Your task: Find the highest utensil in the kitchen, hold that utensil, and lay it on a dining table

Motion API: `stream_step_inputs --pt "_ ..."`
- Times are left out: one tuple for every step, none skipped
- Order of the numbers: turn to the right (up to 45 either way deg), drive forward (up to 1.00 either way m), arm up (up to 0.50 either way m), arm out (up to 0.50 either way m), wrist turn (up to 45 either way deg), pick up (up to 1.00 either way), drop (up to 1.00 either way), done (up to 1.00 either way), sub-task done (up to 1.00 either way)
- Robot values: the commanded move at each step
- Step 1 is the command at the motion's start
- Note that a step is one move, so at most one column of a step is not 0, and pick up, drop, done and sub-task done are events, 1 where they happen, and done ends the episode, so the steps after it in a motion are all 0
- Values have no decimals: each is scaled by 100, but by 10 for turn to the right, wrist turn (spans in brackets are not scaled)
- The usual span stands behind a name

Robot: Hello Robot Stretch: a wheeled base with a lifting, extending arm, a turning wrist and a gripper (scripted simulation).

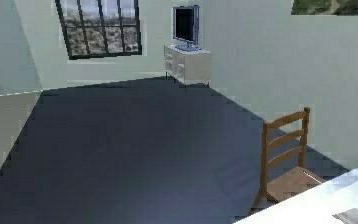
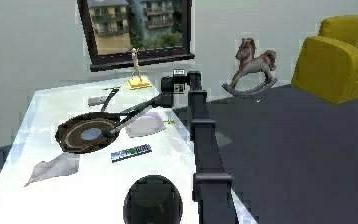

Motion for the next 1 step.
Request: stream_step_inputs --pt "0 0 0 0 0 0 100 0 0"
